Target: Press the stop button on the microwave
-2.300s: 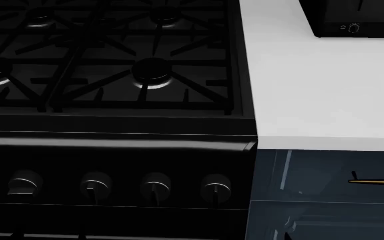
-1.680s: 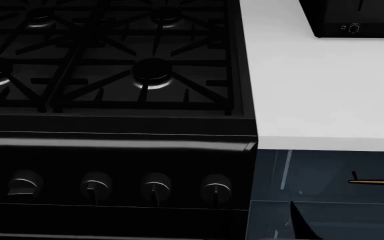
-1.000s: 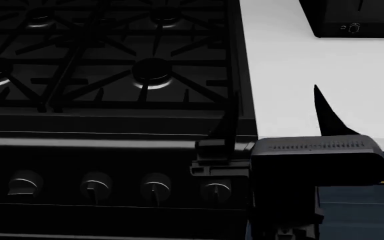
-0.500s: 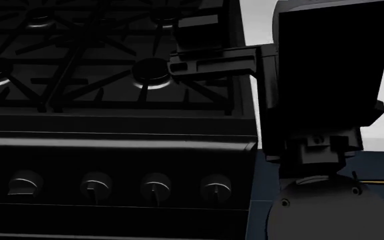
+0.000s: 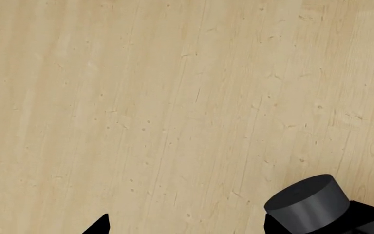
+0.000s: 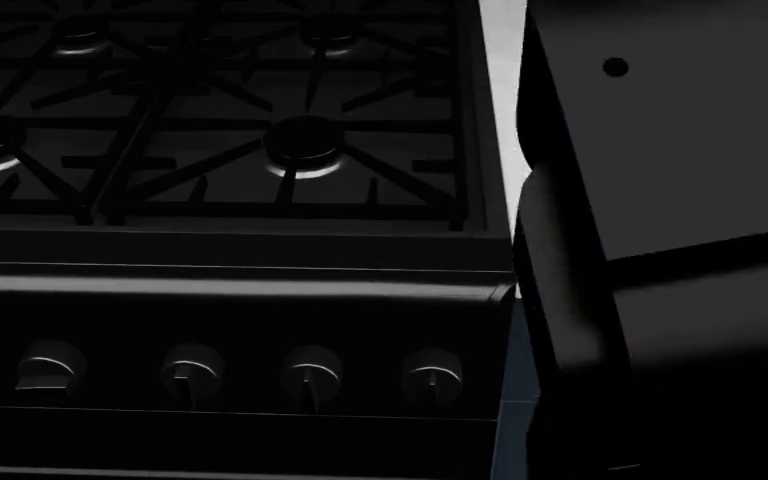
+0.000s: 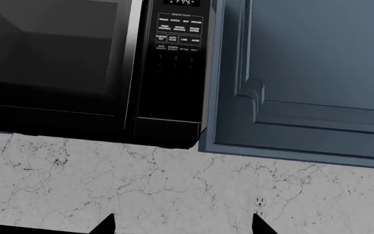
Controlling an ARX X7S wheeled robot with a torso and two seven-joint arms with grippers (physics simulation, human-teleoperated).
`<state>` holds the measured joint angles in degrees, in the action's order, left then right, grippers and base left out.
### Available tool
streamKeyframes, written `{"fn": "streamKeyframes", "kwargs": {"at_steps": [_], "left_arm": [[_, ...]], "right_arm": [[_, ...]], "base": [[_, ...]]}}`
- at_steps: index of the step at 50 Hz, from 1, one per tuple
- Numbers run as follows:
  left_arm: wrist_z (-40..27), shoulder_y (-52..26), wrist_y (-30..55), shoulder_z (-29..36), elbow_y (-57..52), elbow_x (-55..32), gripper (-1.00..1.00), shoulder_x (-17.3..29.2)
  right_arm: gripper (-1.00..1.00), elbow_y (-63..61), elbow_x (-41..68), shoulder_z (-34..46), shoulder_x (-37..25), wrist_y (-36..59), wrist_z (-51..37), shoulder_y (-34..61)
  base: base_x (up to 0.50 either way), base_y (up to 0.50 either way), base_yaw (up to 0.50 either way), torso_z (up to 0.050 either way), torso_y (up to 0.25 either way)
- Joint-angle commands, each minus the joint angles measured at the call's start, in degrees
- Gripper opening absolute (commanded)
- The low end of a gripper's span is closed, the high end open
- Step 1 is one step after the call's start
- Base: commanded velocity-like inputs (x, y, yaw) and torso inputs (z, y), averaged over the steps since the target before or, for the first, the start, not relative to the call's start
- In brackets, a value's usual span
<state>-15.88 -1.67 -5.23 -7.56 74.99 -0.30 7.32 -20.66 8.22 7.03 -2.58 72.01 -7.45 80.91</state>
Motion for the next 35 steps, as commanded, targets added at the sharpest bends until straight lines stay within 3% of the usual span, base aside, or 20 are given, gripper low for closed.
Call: {"fn": "streamKeyframes", "kwargs": {"at_steps": [1, 6, 35], "left_arm": [[2.2, 0.2, -0.8, -2.1, 0.0, -0.3, 1.0, -0.2], [3.6, 0.3, -2.0, -3.2, 0.0, -0.1, 1.0, -0.3], [4.9, 0.2, -0.9, -5.2, 0.0, 0.2, 1.0, -0.4]], "right_arm": [[1.0, 21.9, 0.4, 1.1, 1.6, -6.7, -2.0, 11.3], [1.0, 29.7, 1.0, 2.6, 1.6, -10.0, -3.2, 15.3], [1.0, 44.8, 4.7, 6.2, 0.3, -18.9, -4.4, 22.4]], "base": [[0.0, 0.0, 0.0, 0.0, 0.0], [0.0, 0.0, 0.0, 0.004, 0.004], [0.0, 0.0, 0.0, 0.05, 0.098]]}}
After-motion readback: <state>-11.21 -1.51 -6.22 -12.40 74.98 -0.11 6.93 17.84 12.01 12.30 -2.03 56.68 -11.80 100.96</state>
